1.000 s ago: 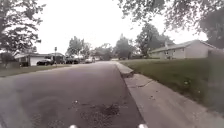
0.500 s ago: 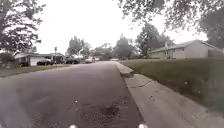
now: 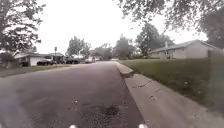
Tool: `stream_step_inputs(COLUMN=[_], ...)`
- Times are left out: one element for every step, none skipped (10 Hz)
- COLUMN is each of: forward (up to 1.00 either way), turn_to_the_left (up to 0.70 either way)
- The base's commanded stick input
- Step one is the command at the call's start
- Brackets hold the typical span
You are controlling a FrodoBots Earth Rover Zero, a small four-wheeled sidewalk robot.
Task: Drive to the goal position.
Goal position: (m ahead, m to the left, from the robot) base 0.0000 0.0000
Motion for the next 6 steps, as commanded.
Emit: stream_step_inputs(forward=[0.06, 0.07, 0.07, 0.07, 0.07, 0.07], turn_to_the_left=[0.0, 0.0, 0.0, 0.0, 0.0, 0.0])
